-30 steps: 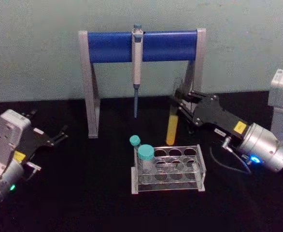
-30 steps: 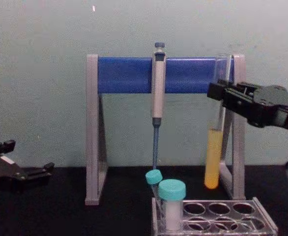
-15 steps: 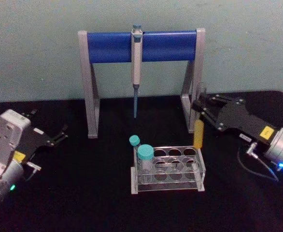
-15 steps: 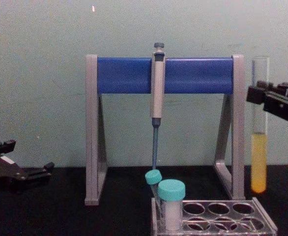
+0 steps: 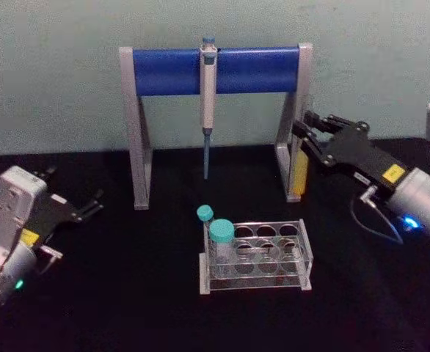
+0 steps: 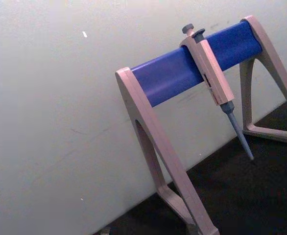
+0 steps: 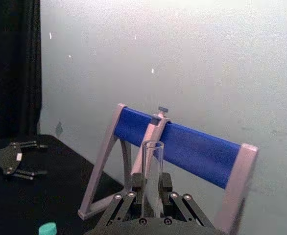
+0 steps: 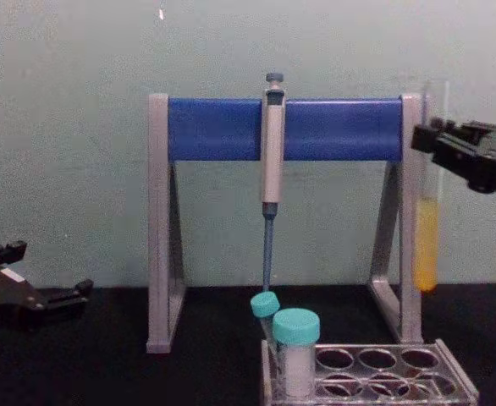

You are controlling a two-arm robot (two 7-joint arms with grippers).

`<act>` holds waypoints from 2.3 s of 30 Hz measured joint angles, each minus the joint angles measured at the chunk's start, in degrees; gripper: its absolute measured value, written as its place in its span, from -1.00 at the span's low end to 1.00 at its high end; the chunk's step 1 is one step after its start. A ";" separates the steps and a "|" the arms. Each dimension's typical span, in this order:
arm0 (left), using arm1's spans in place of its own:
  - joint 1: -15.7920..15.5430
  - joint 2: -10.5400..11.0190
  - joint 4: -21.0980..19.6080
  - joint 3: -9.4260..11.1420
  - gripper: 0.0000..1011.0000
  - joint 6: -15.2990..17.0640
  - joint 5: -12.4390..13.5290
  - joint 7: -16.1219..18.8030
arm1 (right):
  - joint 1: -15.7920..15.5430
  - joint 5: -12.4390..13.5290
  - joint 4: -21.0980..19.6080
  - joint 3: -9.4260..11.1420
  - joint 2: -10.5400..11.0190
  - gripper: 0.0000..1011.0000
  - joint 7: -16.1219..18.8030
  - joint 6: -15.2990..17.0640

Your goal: Pick up the test tube from the test tube rack, shake it, then place it back into the test tube rack.

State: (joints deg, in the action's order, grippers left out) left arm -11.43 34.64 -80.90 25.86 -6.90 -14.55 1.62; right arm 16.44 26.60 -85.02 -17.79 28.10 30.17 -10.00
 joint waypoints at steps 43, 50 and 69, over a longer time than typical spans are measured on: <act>0.00 0.00 0.00 0.00 0.98 0.00 0.00 0.00 | 0.92 2.51 -1.48 -1.33 2.15 -0.54 -1.04 4.45; 0.00 0.00 0.00 0.00 0.98 0.00 0.00 0.00 | 4.52 3.29 3.56 -2.69 -1.67 -0.54 2.51 2.92; 0.00 0.00 0.00 0.00 0.98 0.00 0.00 0.00 | 2.41 11.03 0.35 -4.31 1.58 -0.54 9.29 5.43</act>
State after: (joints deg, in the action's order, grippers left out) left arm -11.43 34.65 -80.90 25.86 -6.91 -14.55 1.62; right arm 18.85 37.64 -84.66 -22.09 29.69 39.45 -4.57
